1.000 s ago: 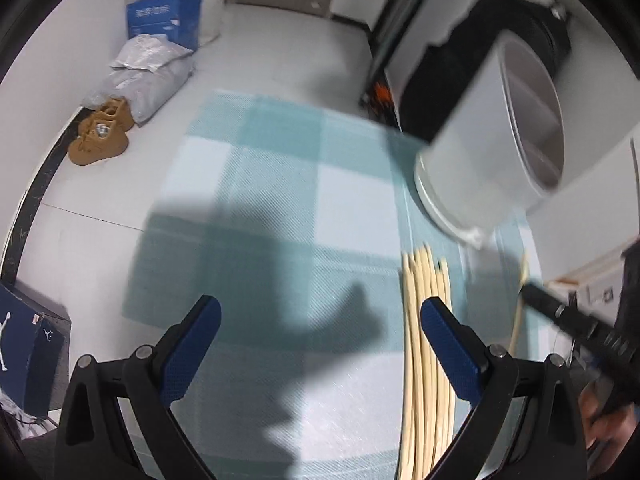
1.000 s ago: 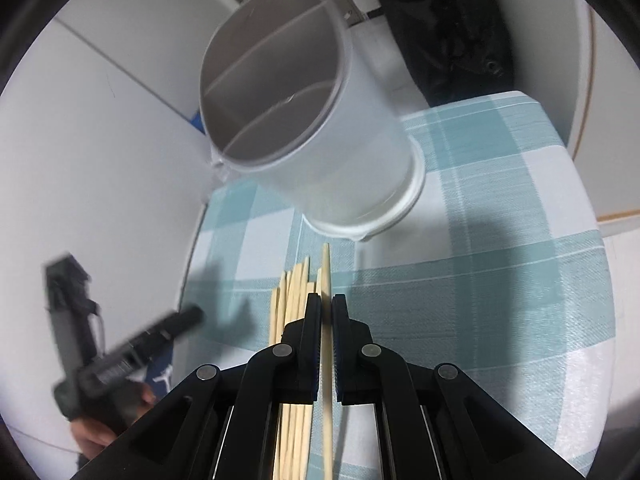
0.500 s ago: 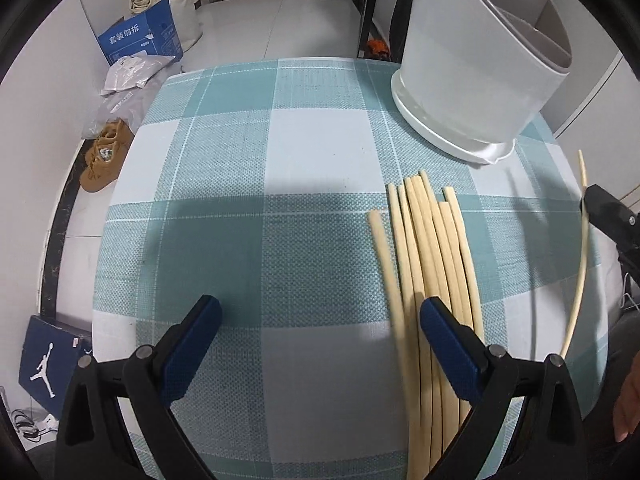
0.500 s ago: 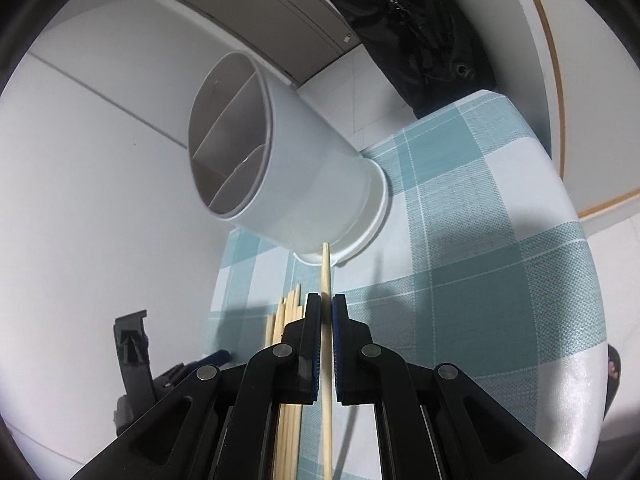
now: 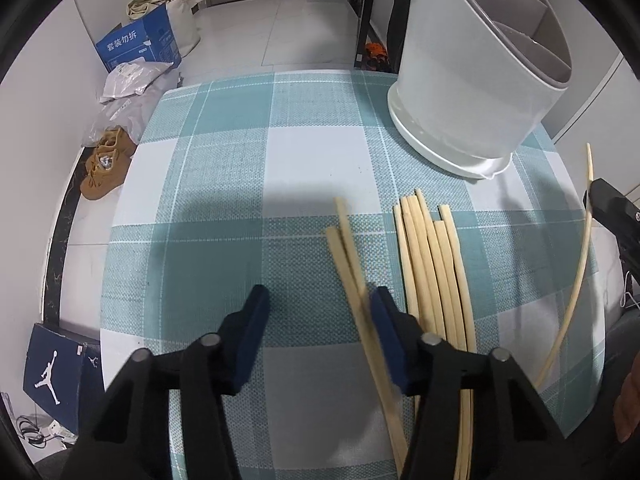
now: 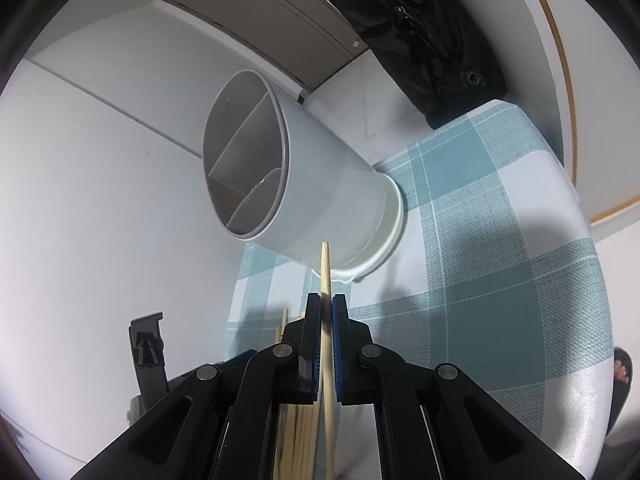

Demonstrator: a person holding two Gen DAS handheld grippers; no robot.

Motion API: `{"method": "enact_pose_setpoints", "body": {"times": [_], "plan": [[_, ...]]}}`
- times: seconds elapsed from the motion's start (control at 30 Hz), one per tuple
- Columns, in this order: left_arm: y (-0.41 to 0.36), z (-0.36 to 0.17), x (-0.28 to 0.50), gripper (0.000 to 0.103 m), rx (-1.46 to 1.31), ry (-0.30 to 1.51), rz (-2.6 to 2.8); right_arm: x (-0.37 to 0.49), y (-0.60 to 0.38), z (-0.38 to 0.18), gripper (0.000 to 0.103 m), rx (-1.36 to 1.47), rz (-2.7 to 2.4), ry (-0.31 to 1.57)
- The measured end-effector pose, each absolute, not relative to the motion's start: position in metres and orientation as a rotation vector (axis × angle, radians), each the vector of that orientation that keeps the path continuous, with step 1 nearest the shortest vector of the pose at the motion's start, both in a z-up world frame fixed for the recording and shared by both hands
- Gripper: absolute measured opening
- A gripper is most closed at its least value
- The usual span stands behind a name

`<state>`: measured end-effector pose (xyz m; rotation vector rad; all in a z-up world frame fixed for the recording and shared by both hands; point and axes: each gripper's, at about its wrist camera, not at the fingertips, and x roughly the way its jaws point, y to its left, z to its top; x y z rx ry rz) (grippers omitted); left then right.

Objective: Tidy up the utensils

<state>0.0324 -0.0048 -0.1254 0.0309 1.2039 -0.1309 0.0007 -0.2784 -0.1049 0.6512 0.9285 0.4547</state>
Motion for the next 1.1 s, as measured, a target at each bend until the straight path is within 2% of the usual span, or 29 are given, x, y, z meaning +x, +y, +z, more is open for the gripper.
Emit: {"method": "enact_pose_setpoints", "body": {"times": [0.13, 0.2, 0.3, 0.73, 0.93, 1.1], "plan": [[-0.004, -0.124, 0.037, 0.013, 0.015, 1.198, -0.140, 0.005, -0.278, -0.107, 0.004, 0.656, 0.452, 0.935], [-0.001, -0.123, 0.038, 0.006, -0.030, 1.204, -0.162, 0.004, -0.278, -0.107, 0.004, 0.656, 0.450, 0.933], [0.008, -0.123, 0.041, 0.001, -0.127, 1.219, -0.191, 0.004, -0.277, -0.107, 0.004, 0.650, 0.448, 0.931], [0.017, -0.107, 0.033, 0.001, -0.224, 1.164, -0.238, 0.004, -0.277, -0.111, 0.004, 0.643, 0.426, 0.940], [0.022, -0.129, 0.042, 0.001, -0.358, 1.289, -0.335, 0.002, -0.277, -0.113, 0.004, 0.634, 0.415, 0.946], [0.018, -0.126, 0.036, 0.001, -0.348, 1.252, -0.335, 0.000, -0.278, -0.115, 0.004, 0.630, 0.407, 0.945]]}}
